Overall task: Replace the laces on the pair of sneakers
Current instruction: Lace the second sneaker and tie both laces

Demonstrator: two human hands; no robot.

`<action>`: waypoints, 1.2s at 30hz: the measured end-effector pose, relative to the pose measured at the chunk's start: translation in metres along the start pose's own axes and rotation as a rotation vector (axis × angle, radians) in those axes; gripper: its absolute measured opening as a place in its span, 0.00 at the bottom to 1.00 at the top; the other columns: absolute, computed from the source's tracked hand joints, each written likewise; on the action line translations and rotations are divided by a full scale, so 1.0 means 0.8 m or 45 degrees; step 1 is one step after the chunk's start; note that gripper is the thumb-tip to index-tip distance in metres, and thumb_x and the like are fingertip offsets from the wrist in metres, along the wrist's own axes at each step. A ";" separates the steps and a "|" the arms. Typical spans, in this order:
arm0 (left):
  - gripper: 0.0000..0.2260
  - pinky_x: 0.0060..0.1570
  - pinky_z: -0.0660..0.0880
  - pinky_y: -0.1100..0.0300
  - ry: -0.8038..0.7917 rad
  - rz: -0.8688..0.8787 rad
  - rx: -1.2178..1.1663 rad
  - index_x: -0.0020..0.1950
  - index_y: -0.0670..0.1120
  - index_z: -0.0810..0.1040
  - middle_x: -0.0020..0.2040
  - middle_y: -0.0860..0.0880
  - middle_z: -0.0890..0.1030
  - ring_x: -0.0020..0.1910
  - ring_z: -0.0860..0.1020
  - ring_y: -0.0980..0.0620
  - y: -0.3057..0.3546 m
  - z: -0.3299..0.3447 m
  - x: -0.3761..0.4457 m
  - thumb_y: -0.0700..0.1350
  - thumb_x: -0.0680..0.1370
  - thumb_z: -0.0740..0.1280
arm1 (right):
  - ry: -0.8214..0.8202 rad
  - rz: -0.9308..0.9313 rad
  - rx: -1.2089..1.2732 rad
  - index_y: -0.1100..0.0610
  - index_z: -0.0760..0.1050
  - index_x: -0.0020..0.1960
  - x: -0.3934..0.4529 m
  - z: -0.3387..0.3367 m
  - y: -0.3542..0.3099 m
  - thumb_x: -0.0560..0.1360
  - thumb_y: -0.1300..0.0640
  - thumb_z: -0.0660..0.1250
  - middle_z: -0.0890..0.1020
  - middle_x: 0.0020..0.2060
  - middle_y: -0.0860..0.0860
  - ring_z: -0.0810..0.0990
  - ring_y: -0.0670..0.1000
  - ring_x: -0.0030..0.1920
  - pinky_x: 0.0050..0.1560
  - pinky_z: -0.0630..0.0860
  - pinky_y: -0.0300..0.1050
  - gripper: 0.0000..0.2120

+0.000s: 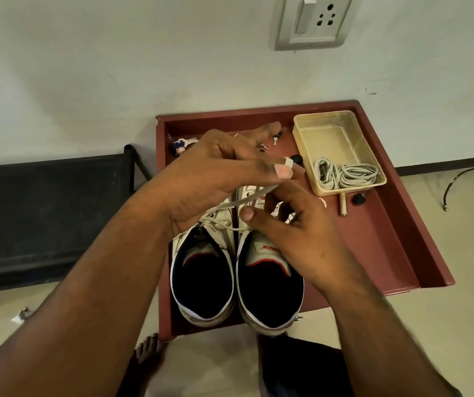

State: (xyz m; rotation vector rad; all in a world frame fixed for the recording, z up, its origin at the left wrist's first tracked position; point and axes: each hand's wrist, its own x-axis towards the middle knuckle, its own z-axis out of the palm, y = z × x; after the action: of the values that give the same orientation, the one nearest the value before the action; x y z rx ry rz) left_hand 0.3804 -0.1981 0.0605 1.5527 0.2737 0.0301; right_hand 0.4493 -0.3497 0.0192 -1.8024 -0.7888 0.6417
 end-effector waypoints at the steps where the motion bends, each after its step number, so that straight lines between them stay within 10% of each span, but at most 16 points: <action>1: 0.13 0.71 0.64 0.50 0.006 -0.001 0.014 0.50 0.39 0.85 0.57 0.58 0.83 0.71 0.67 0.65 0.002 0.001 -0.001 0.45 0.69 0.77 | 0.007 -0.037 0.014 0.47 0.80 0.45 0.001 0.003 -0.002 0.71 0.49 0.71 0.80 0.41 0.46 0.74 0.41 0.39 0.40 0.70 0.34 0.04; 4: 0.16 0.71 0.65 0.51 0.106 0.012 0.058 0.50 0.35 0.84 0.57 0.53 0.84 0.70 0.68 0.66 0.003 0.003 0.002 0.45 0.68 0.76 | -0.042 -0.053 0.189 0.59 0.81 0.46 0.002 0.007 -0.002 0.75 0.54 0.70 0.81 0.46 0.56 0.80 0.48 0.46 0.48 0.76 0.41 0.07; 8: 0.10 0.63 0.74 0.43 0.601 -0.038 -0.172 0.45 0.41 0.86 0.54 0.47 0.85 0.59 0.81 0.48 -0.014 -0.009 0.014 0.42 0.66 0.78 | -0.058 0.078 0.286 0.49 0.80 0.38 0.000 -0.019 -0.001 0.75 0.42 0.63 0.82 0.47 0.56 0.81 0.48 0.53 0.54 0.73 0.43 0.15; 13: 0.05 0.45 0.77 0.53 1.103 -0.348 0.503 0.37 0.50 0.81 0.38 0.51 0.82 0.43 0.83 0.48 -0.048 -0.052 0.009 0.44 0.72 0.74 | 0.096 0.089 0.300 0.51 0.81 0.39 0.002 -0.042 0.009 0.76 0.44 0.64 0.77 0.29 0.48 0.75 0.50 0.34 0.45 0.73 0.46 0.14; 17: 0.18 0.48 0.78 0.51 1.001 -0.234 0.820 0.62 0.52 0.73 0.64 0.48 0.69 0.46 0.78 0.46 -0.048 -0.042 0.008 0.42 0.73 0.70 | 0.046 0.076 0.169 0.52 0.81 0.39 0.004 -0.037 0.005 0.75 0.52 0.66 0.76 0.26 0.41 0.73 0.40 0.29 0.37 0.71 0.35 0.09; 20: 0.23 0.32 0.78 0.57 0.408 -0.191 0.195 0.67 0.51 0.75 0.63 0.49 0.79 0.36 0.83 0.47 -0.026 -0.001 0.012 0.32 0.76 0.67 | 0.047 0.098 0.132 0.55 0.82 0.40 0.004 -0.038 0.003 0.74 0.56 0.69 0.80 0.27 0.39 0.76 0.37 0.30 0.34 0.70 0.27 0.05; 23: 0.17 0.43 0.81 0.58 0.057 -0.210 0.118 0.64 0.47 0.79 0.50 0.45 0.85 0.45 0.84 0.44 -0.022 0.020 0.011 0.34 0.76 0.70 | 0.161 0.171 0.136 0.55 0.82 0.36 0.006 -0.045 0.009 0.70 0.56 0.74 0.79 0.25 0.42 0.74 0.38 0.27 0.32 0.69 0.28 0.06; 28: 0.07 0.40 0.75 0.72 0.041 -0.186 0.831 0.50 0.49 0.87 0.39 0.55 0.83 0.39 0.81 0.62 -0.031 0.026 0.016 0.42 0.73 0.75 | 0.166 0.331 0.051 0.63 0.81 0.38 0.004 -0.052 0.020 0.68 0.56 0.77 0.76 0.26 0.50 0.70 0.44 0.27 0.28 0.68 0.31 0.10; 36: 0.05 0.49 0.75 0.61 0.308 -0.330 1.100 0.48 0.50 0.86 0.46 0.50 0.84 0.48 0.80 0.52 -0.046 0.064 0.018 0.46 0.74 0.71 | -0.093 0.613 -0.170 0.45 0.74 0.48 -0.002 -0.037 0.020 0.65 0.55 0.77 0.84 0.40 0.51 0.84 0.54 0.42 0.44 0.80 0.54 0.16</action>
State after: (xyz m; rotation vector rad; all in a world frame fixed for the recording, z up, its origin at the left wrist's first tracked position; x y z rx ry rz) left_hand 0.3990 -0.2468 0.0218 2.3595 0.7469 -0.1198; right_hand 0.4737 -0.3724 0.0139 -2.1223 -0.4491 0.9888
